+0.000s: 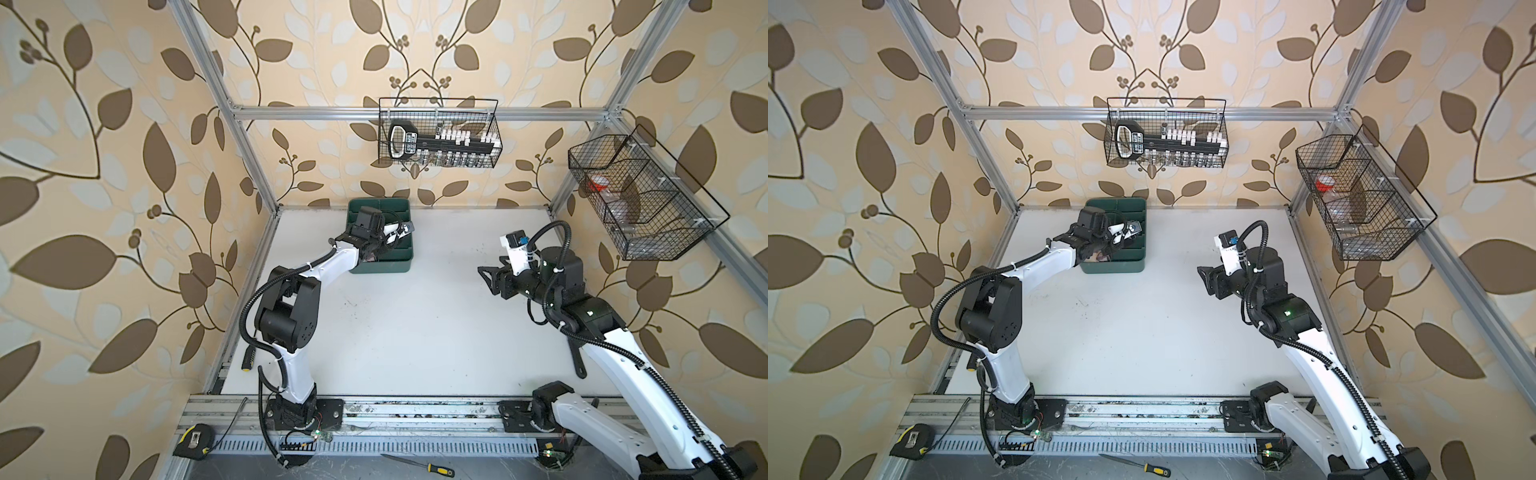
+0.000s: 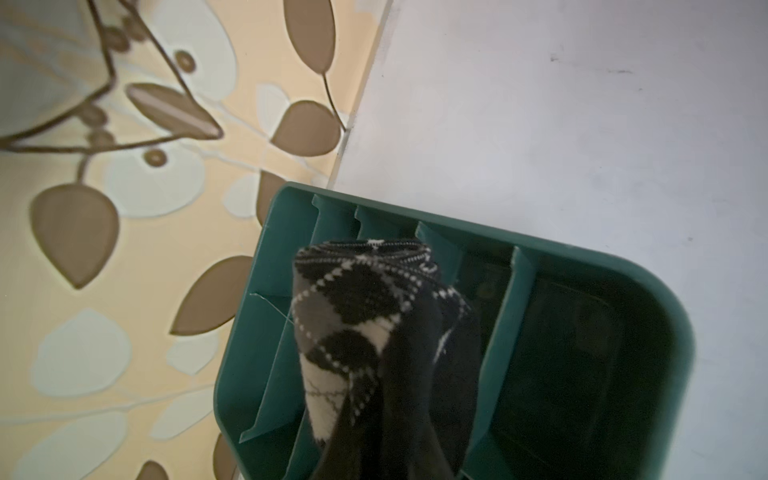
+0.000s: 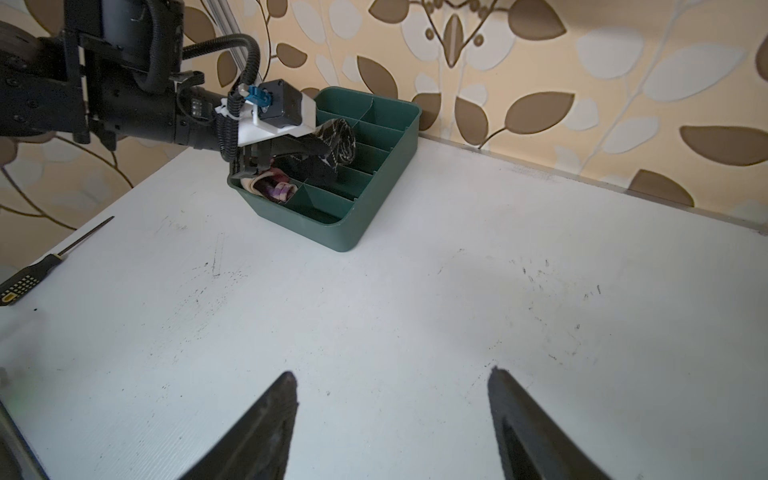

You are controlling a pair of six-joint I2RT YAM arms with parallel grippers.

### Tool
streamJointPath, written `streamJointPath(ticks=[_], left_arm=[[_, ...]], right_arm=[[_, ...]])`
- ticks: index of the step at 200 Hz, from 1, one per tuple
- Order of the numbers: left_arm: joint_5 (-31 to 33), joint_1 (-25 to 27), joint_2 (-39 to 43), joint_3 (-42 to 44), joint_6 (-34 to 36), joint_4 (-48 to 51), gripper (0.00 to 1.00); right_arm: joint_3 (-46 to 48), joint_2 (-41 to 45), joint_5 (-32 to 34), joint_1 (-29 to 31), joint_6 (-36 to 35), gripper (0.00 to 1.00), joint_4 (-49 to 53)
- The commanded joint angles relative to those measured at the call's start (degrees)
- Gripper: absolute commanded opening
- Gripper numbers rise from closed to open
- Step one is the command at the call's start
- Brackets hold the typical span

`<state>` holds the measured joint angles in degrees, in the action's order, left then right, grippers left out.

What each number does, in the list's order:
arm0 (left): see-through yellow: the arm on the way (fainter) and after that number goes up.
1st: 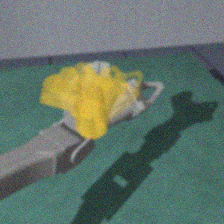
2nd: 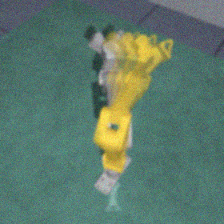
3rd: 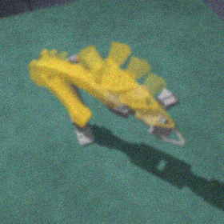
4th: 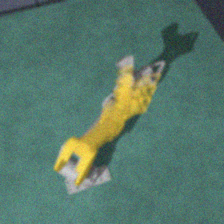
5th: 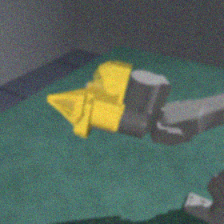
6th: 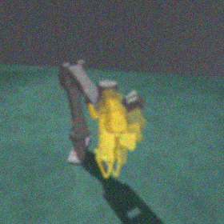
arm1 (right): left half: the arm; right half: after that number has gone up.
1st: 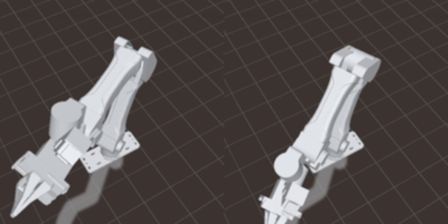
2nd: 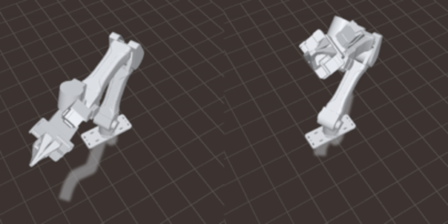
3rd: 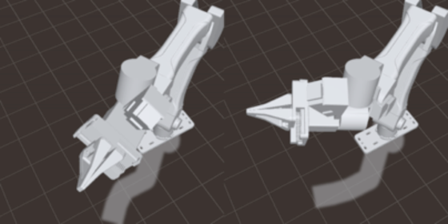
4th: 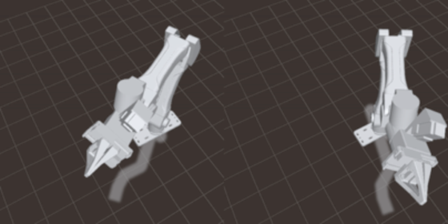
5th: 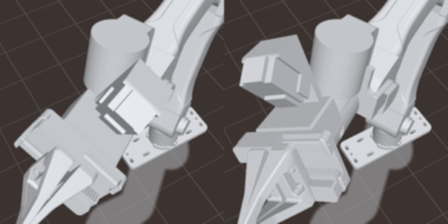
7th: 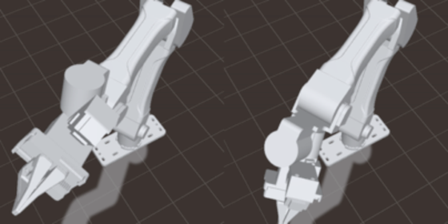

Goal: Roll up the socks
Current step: 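Lift the rolled argyle sock with the left gripper and carry it to the green tray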

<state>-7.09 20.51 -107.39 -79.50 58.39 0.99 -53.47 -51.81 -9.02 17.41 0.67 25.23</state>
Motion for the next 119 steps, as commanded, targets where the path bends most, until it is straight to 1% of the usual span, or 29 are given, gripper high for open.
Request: streamJointPath(ticks=[1, 39, 65, 83, 98, 119], left_arm=[[-1.34, -0.74, -1.36, -2.45, 1.88, -3.76, 0.06], [-0.46, -0.73, -5.82, -1.84, 3.02, -5.43, 0.05], [-3.06, -0.56, -6.73, -1.0, 3.31, -4.24, 0.05], [-5.75, -0.63, -7.19, -2.25, 5.91, 1.6, 0.06], [-8.57, -0.82, -8.05, -4.9, 8.68, 10.17, 0.07], [-10.69, -1.08, -10.35, -9.45, 10.94, 20.36, 0.07]], right_arm=[[0.66, 0.31, -1.0, 0.54, -0.46, 0.73, -0.63], [1.5, 0.56, -1.7, 1.31, -0.67, 0.73, -0.88], [2.47, 0.61, -1.88, 1.49, -0.67, 0.73, -1.5], [2.46, 0.63, -2.28, 1.65, -0.56, 0.73, -1.57], [2.53, 0.96, -2.56, 1.94, -0.41, 0.73, -1.68], [2.67, 1.4, -2.67, 2.43, -0.06, 0.73, -1.79]])
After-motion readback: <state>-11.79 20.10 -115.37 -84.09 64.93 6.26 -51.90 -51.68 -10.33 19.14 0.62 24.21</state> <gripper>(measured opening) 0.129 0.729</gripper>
